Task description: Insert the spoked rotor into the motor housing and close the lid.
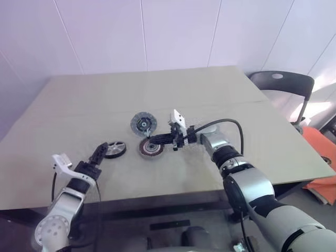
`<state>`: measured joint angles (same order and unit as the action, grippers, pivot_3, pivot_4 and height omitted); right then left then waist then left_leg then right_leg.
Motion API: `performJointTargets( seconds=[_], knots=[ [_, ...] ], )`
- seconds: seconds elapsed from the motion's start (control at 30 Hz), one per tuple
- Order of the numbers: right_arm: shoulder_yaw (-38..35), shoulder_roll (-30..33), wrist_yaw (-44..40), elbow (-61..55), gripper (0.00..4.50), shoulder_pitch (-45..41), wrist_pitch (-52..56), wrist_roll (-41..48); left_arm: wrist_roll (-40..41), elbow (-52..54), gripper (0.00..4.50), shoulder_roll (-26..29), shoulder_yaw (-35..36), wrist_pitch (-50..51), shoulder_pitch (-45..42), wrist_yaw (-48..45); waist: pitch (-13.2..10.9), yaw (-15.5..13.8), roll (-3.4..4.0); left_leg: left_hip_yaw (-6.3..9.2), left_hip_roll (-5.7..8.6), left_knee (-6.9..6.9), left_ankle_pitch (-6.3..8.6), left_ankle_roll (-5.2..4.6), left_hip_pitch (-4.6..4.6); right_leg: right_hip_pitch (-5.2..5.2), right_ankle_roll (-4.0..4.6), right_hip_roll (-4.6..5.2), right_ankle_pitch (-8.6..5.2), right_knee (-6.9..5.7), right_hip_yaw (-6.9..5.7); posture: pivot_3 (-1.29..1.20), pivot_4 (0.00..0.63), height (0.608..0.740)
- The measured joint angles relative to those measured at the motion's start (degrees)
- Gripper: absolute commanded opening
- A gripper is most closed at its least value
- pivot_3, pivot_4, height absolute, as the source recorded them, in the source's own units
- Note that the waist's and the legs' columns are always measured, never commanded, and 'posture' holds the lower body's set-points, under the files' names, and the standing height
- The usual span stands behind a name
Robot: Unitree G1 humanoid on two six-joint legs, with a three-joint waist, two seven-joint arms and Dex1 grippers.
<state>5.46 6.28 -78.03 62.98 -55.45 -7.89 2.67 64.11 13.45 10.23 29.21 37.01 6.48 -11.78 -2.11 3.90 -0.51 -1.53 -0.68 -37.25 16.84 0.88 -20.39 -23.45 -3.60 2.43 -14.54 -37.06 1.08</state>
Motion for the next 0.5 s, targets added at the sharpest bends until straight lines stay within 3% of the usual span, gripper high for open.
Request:
performJointTargets(
  seconds=[0.23, 0.5],
  knots=[
    [0.38, 4.16, -4.64, -0.18, 0.03, 0.97, -7.58, -0.17, -0.3, -1.21, 4.5, 0.84, -0.47, -0.22, -0.43, -0.59, 0.0, 0.02, -0.01, 0.0, 0.01, -0.02, -0.01, -0.01, 0.02, 0.02, -0.01, -0.05, 0.0, -0.01, 0.01, 0.0, 0.0, 0.74],
    [-0.26, 6.46, -5.65, 0.85, 0.03, 0.78, -8.33, -0.03, -1.47, -2.87, 4.5, 0.75, -0.66, -1.33, -0.52, -1.7, 0.0, 0.01, -0.01, 0.01, -0.01, -0.03, -0.01, -0.01, 0.04, 0.04, -0.01, -0.08, 0.0, -0.01, 0.02, 0.0, 0.0, 0.74]
  ],
)
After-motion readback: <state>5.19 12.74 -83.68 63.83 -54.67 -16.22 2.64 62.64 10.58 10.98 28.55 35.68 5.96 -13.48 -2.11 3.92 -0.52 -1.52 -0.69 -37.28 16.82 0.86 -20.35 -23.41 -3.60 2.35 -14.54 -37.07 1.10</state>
